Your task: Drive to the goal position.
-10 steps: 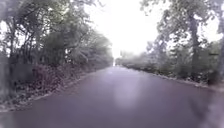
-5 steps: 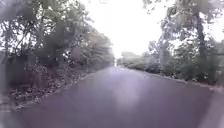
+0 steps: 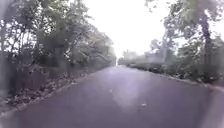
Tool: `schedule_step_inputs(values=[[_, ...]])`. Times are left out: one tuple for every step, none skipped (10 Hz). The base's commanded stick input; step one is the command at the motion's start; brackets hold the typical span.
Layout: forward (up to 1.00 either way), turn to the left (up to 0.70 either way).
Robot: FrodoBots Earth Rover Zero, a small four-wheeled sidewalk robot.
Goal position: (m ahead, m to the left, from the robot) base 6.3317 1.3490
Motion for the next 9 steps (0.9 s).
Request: schedule_step_inputs(values=[[1.00, 0.00], [1.00, 0.00], [1.00, 0.00], [1.00, 0.00], [1.00, 0.00], [1.00, 0.00], [1.00, 0.00], [1.00, 0.00], [1.00, 0.00]])
